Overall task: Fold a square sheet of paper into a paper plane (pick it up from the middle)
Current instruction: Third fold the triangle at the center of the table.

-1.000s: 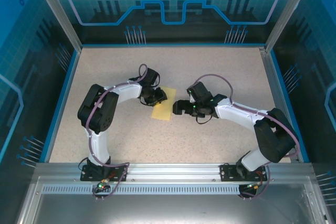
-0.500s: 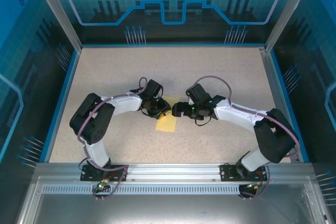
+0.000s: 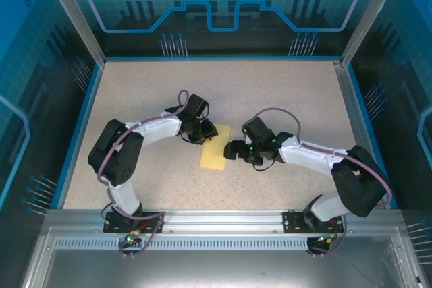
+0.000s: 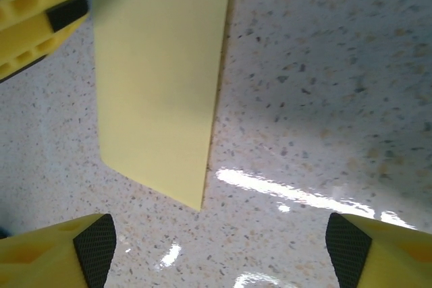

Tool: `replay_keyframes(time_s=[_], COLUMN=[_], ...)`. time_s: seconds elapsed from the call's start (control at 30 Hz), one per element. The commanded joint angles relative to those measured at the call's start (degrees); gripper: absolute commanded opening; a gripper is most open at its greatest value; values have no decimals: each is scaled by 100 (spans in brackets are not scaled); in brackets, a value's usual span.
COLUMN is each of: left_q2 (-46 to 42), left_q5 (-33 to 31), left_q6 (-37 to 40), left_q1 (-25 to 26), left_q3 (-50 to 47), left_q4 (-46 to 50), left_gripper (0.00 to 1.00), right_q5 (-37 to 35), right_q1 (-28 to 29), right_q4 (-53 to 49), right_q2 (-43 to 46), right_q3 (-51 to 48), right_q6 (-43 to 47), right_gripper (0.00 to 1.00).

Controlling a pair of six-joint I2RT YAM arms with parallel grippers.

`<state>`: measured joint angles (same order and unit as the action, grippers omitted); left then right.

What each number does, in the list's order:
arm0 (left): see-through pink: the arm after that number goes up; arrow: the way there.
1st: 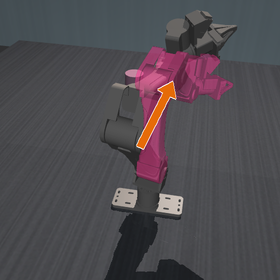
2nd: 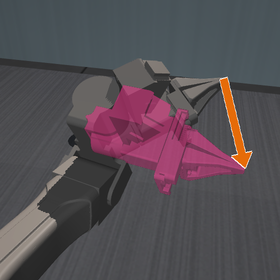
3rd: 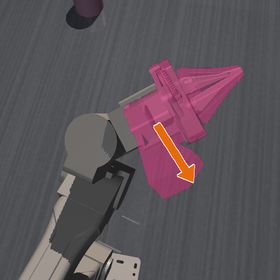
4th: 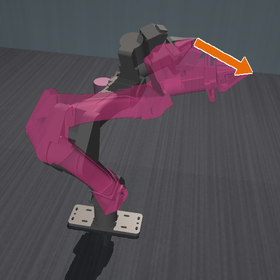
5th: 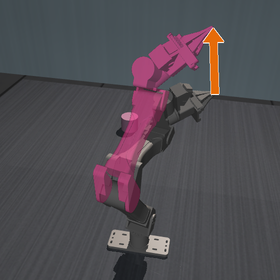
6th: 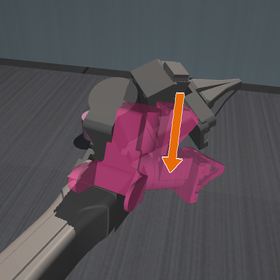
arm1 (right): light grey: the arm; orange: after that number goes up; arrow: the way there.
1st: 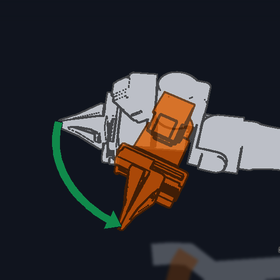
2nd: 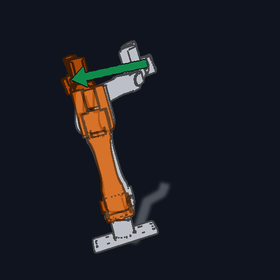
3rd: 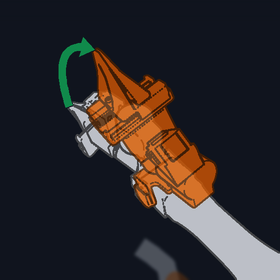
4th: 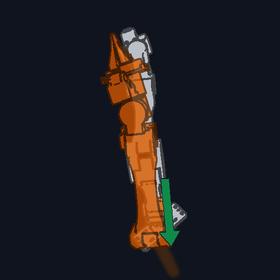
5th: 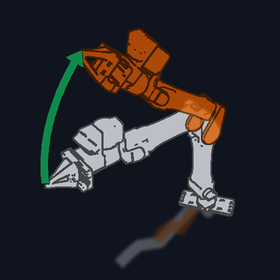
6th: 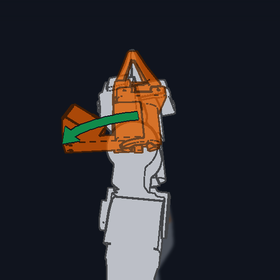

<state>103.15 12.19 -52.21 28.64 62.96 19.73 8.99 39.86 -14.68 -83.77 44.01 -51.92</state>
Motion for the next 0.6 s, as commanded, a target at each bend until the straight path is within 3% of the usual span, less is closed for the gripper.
replay_keyframes(time_s=[0.0, 0.57], left_q2=[211, 496], left_q5=[-396, -212], left_q6=[226, 25], left_q1=[-36, -267], left_q3=[163, 112], left_q4=[502, 688], left_gripper=[29, 32], right_q5=[220, 834], right_q1=[183, 567], right_q4=[212, 1006], right_q2=[-177, -1169], right_q3=[73, 461], right_q6=[-236, -1071], right_gripper=[84, 73])
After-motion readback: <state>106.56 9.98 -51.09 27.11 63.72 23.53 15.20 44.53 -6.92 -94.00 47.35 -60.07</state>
